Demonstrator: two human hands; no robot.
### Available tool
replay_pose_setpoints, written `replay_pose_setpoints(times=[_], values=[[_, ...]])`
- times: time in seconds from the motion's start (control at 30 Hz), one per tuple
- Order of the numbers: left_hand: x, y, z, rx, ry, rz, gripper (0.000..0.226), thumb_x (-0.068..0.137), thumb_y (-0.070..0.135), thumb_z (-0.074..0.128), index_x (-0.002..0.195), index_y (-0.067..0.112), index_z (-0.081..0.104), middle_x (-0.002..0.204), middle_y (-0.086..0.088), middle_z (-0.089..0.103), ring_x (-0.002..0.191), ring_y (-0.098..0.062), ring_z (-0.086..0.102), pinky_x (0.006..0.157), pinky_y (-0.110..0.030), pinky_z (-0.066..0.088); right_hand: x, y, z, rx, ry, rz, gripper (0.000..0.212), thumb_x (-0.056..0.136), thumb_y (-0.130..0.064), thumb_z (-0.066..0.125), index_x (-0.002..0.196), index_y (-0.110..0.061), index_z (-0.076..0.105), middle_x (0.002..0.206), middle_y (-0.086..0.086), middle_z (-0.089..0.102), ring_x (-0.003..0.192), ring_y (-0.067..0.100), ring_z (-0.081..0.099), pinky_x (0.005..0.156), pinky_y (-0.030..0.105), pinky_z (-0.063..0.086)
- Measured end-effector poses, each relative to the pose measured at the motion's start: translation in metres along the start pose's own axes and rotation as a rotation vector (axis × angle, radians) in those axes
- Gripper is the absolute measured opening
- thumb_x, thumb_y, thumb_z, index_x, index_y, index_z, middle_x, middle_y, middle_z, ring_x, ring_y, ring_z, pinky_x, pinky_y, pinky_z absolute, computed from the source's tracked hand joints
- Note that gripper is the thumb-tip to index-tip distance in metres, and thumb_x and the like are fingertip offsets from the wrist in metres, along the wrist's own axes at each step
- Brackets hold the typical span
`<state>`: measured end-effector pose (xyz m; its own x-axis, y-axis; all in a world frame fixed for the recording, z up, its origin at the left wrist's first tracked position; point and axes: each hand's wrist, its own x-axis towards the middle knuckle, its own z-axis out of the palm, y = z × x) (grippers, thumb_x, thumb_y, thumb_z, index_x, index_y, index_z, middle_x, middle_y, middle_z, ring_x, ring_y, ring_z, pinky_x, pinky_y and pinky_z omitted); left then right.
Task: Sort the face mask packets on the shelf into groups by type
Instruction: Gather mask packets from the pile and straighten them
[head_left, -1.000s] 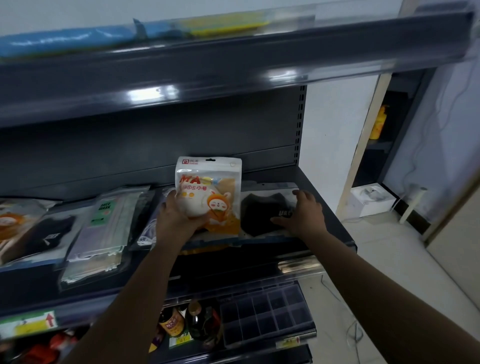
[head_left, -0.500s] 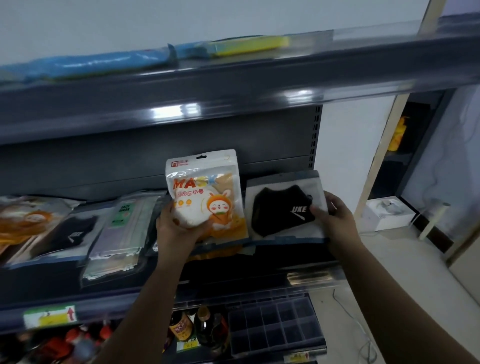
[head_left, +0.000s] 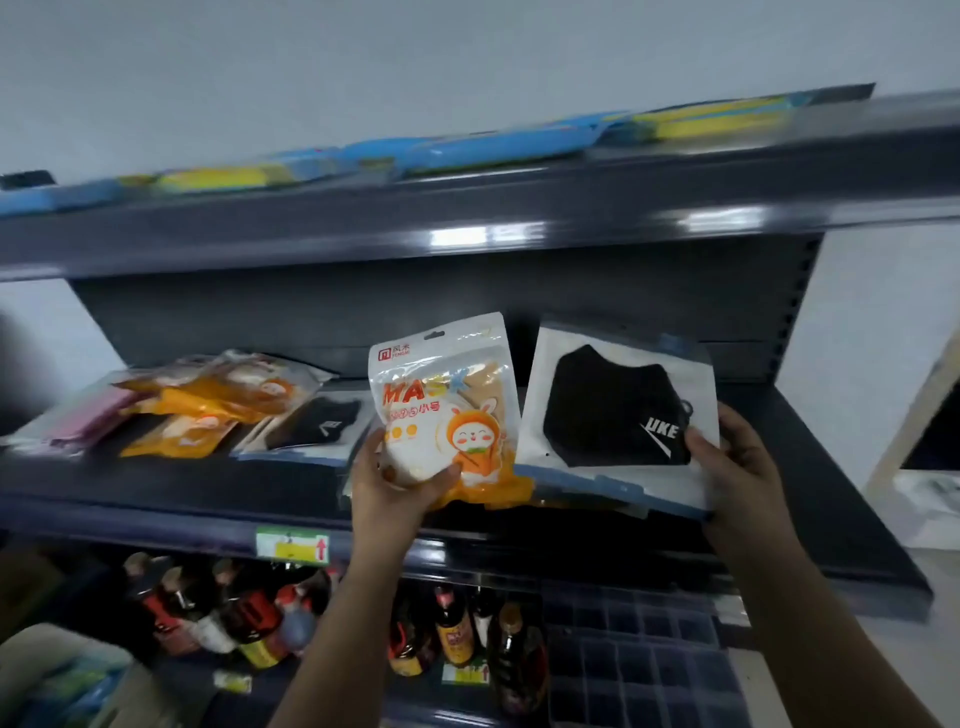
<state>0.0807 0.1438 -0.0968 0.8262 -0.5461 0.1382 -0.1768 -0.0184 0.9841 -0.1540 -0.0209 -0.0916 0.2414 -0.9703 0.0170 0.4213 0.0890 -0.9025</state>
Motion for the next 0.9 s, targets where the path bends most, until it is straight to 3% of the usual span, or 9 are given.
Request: replay_pose_setpoints(times=[0.07, 0.17, 0.3, 0.4, 0.47, 0.57, 0.67, 0.8, 0.9], values=[[-0.001, -0.006, -0.031, -0.014, 0.028, -0.016, 0.087, 0.062, 0.015, 0.087, 0.135, 0.018, 0.04, 0.126, 0.001, 0.052, 0.116, -0.018, 0.052, 0.082, -0.032, 0.054, -0.013, 0.012, 0.026, 0.01, -0.075, 0.011, 0.033, 0.088, -0.001, 0.055, 0.12, -0.013, 0.057, 0.107, 0.005, 0.066, 0.085, 0.014, 0.067, 0.064, 0.022, 0.058], [-0.01, -0.01, -0.085, 0.005, 0.101, -0.03, 0.1, 0.049, 0.034, 0.092, 0.134, 0.024, 0.04, 0.134, -0.003, 0.049, 0.122, -0.023, 0.051, 0.097, -0.048, 0.049, -0.039, 0.03, 0.068, 0.021, -0.192, 0.068, 0.037, 0.088, -0.002, 0.054, 0.124, -0.012, 0.056, 0.116, 0.011, 0.065, 0.095, 0.021, 0.066, 0.071, 0.03, 0.058], [-0.029, -0.014, -0.161, 0.065, 0.206, -0.033, 0.097, 0.048, 0.036, 0.092, 0.131, 0.027, 0.043, 0.131, -0.001, 0.049, 0.118, -0.022, 0.052, 0.096, -0.047, 0.05, -0.079, 0.051, 0.125, 0.046, -0.244, 0.163, 0.043, 0.087, -0.003, 0.058, 0.128, -0.016, 0.054, 0.121, 0.009, 0.065, 0.097, 0.02, 0.065, 0.072, 0.03, 0.05], [-0.042, -0.02, -0.214, 0.143, 0.3, -0.066, 0.106, 0.036, 0.055, 0.09, 0.129, 0.035, 0.042, 0.133, 0.0, 0.048, 0.122, -0.023, 0.05, 0.096, -0.05, 0.049, -0.112, 0.066, 0.165, 0.013, -0.286, 0.187, 0.041, 0.087, -0.003, 0.059, 0.125, -0.017, 0.055, 0.11, 0.001, 0.068, 0.087, 0.012, 0.066, 0.07, 0.028, 0.049], [-0.052, -0.022, -0.246, 0.175, 0.349, -0.08, 0.111, 0.039, 0.049, 0.09, 0.135, 0.03, 0.038, 0.136, -0.002, 0.044, 0.123, -0.024, 0.047, 0.097, -0.051, 0.048, -0.132, 0.079, 0.187, -0.001, -0.303, 0.205, 0.043, 0.087, 0.0, 0.059, 0.126, -0.016, 0.055, 0.104, -0.003, 0.068, 0.085, 0.01, 0.066, 0.074, 0.028, 0.051], [-0.063, -0.031, -0.287, 0.136, 0.382, -0.073, 0.103, 0.053, 0.028, 0.092, 0.139, 0.019, 0.036, 0.134, -0.004, 0.045, 0.115, -0.021, 0.048, 0.095, -0.046, 0.048, -0.157, 0.097, 0.213, -0.037, -0.31, 0.224, 0.044, 0.086, 0.001, 0.06, 0.126, -0.014, 0.054, 0.11, 0.006, 0.067, 0.096, 0.021, 0.064, 0.089, 0.037, 0.049], [-0.069, -0.04, -0.319, 0.116, 0.386, -0.082, 0.115, 0.041, 0.04, 0.093, 0.139, 0.018, 0.036, 0.133, -0.005, 0.048, 0.113, -0.025, 0.053, 0.09, -0.049, 0.051, -0.173, 0.11, 0.23, -0.052, -0.299, 0.223, 0.046, 0.084, 0.002, 0.062, 0.127, -0.014, 0.052, 0.112, 0.008, 0.065, 0.105, 0.028, 0.061, 0.098, 0.045, 0.045], [-0.07, -0.047, -0.343, 0.148, 0.419, -0.112, 0.111, 0.043, 0.038, 0.092, 0.138, 0.022, 0.037, 0.14, -0.008, 0.044, 0.119, -0.029, 0.052, 0.092, -0.054, 0.05, -0.185, 0.117, 0.244, -0.047, -0.271, 0.214, 0.046, 0.085, 0.004, 0.06, 0.127, -0.013, 0.051, 0.102, 0.001, 0.066, 0.101, 0.026, 0.061, 0.092, 0.038, 0.047], [-0.061, -0.055, -0.35, 0.156, 0.411, -0.104, 0.106, 0.049, 0.035, 0.091, 0.139, 0.021, 0.036, 0.141, -0.009, 0.044, 0.122, -0.03, 0.05, 0.095, -0.053, 0.048, -0.182, 0.122, 0.251, -0.082, -0.221, 0.172, 0.048, 0.085, 0.002, 0.062, 0.13, -0.01, 0.05, 0.111, 0.007, 0.066, 0.099, 0.023, 0.062, 0.088, 0.035, 0.049]])
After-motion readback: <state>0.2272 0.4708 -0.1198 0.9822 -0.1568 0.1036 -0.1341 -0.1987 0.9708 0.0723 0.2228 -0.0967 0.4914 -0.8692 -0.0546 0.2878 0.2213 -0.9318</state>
